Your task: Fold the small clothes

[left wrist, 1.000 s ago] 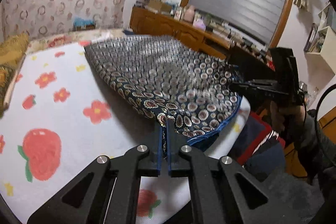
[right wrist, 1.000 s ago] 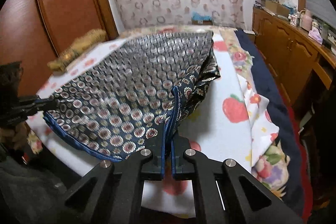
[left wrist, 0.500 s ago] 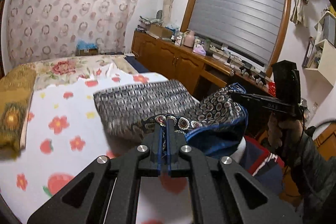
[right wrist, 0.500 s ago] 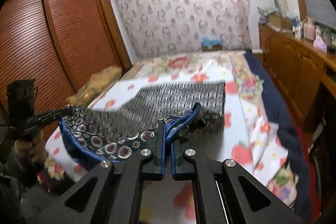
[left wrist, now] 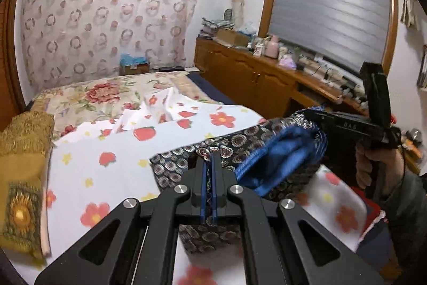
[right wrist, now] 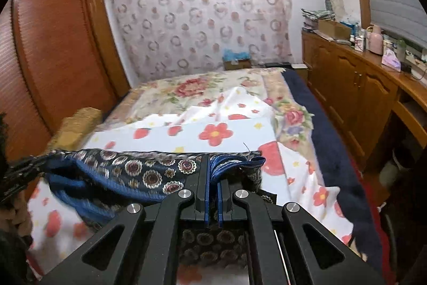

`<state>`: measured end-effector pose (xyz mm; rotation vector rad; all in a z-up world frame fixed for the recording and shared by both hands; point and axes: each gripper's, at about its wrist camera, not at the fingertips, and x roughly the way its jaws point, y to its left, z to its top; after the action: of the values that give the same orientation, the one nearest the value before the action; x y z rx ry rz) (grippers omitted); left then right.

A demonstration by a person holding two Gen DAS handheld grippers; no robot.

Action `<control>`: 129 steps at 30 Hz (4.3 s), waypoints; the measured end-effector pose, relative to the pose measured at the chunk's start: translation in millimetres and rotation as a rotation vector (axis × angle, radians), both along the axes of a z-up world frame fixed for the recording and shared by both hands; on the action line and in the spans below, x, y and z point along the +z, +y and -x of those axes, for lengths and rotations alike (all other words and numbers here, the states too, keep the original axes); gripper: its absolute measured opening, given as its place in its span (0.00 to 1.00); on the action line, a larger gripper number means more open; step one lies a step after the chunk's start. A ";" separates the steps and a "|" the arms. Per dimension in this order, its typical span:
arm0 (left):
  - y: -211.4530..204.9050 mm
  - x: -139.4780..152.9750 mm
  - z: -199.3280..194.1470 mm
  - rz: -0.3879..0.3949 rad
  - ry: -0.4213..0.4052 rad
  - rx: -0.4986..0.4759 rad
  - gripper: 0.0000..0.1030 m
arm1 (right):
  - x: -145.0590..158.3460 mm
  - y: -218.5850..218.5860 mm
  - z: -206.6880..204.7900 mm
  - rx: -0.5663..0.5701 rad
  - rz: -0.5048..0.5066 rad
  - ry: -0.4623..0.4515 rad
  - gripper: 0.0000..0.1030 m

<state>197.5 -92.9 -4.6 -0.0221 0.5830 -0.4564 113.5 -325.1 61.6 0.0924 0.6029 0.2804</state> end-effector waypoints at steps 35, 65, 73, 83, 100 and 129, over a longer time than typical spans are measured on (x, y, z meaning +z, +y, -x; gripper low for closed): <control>5.9 -79.4 -20.7 -0.049 0.285 0.037 0.59 | -56.1 7.9 13.1 0.004 0.075 0.220 0.51; 10.2 -66.4 11.0 0.015 0.290 -0.064 0.06 | -49.6 6.1 30.6 0.144 0.051 0.239 0.07; 26.2 -58.1 67.7 0.018 0.271 -0.096 0.06 | -52.1 4.0 80.0 0.211 0.021 0.234 0.07; 25.8 -68.7 102.5 -0.060 0.270 -0.047 0.08 | -50.2 -4.2 102.3 0.220 0.053 0.213 0.09; 34.6 -62.0 55.4 -0.020 0.246 0.033 0.63 | -52.0 12.2 50.0 0.122 0.141 0.197 0.47; 40.1 -91.2 -1.3 0.054 0.373 0.024 0.55 | -73.5 21.5 19.5 0.167 0.102 0.231 0.45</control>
<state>198.8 -52.8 -95.7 -0.1683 0.9352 -0.4472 93.9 -303.7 -11.9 -0.0246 0.8555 0.4030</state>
